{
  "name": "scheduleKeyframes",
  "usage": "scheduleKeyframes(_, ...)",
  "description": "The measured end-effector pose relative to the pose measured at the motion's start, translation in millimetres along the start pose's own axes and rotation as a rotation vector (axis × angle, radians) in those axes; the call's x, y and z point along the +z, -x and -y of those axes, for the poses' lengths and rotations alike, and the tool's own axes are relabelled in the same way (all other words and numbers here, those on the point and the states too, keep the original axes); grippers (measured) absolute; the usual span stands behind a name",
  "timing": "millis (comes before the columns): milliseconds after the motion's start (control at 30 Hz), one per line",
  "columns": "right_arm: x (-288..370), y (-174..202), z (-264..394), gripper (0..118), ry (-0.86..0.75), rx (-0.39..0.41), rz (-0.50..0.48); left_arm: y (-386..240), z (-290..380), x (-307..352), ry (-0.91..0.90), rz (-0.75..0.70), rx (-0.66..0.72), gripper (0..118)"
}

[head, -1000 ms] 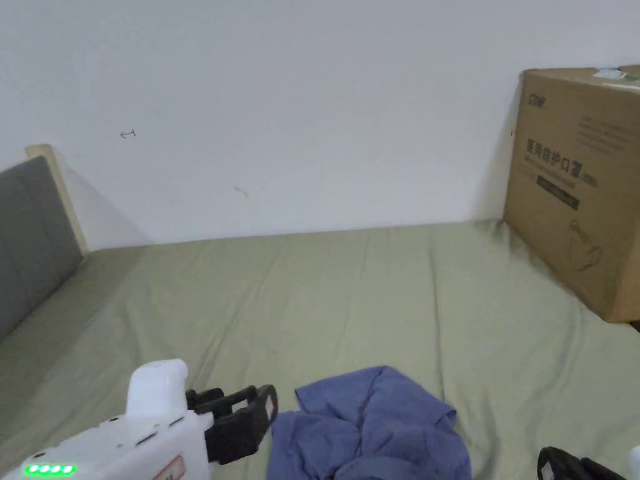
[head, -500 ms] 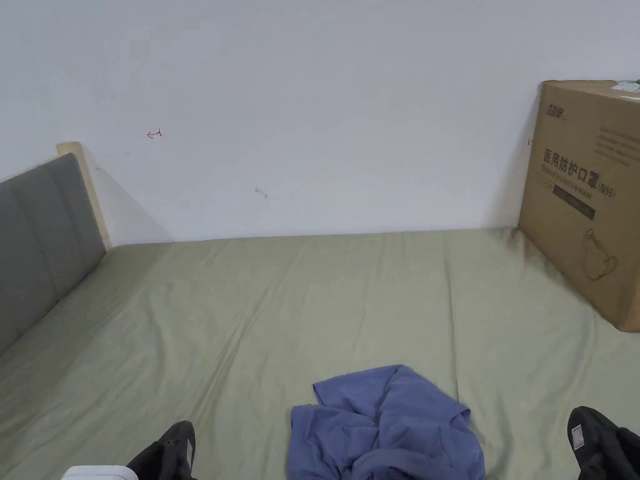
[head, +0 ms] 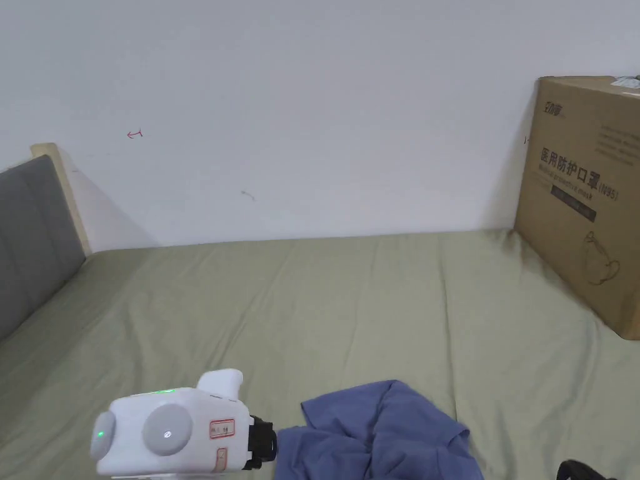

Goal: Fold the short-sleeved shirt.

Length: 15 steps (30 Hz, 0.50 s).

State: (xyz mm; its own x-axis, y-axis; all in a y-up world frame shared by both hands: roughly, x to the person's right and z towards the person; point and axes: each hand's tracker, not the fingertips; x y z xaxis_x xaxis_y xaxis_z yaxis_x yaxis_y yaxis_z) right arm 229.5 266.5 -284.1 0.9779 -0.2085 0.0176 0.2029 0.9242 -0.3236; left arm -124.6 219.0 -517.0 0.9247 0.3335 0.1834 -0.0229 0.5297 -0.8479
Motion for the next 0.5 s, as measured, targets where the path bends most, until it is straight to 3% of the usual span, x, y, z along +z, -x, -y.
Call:
scheduleKeyframes(67, -12.2, -4.3, 5.3, 0, 0.039, 0.008, 0.013, 6.5, -16.2, -40.6, 0.025, -0.126, -0.036, 0)
scheduleKeyframes(100, -18.5, -6.9, 7.8, 0, 0.058, 0.011, 0.020, 10.5, -23.9, -58.7, 0.016, -0.151, -0.064, 10)
scheduleKeyframes(133, -25.0, -9.7, 10.5, 0, 0.074, 0.014, 0.027, 13.5, -30.3, -74.4, 0.012, -0.152, -0.084, 34)
scheduleKeyframes(167, -31.1, -12.2, 12.9, 0, 0.090, 0.016, 0.034, 14.6, -31.8, -84.8, 0.023, -0.149, -0.093, 89)
scheduleKeyframes(200, -37.4, -15.3, 16.4, 0, 0.106, 0.019, 0.041, 17.9, -37.1, -102.4, 0.062, -0.142, -0.092, 118)
scheduleKeyframes(267, -50.4, -20.6, 20.5, 0, 0.135, 0.020, 0.057, 23.3, -48.9, -125.8, 0.073, -0.123, -0.081, 110)
scheduleKeyframes(433, -73.8, -27.8, 25.0, 0, 0.170, -0.004, 0.071, 36.9, -35.3, -183.6, 0.198, -0.218, -0.081, 110)
scheduleKeyframes(500, -81.9, -28.6, 25.4, 0, 0.178, -0.002, 0.076, 25.7, -24.8, -184.9, 0.182, -0.239, -0.165, 104)
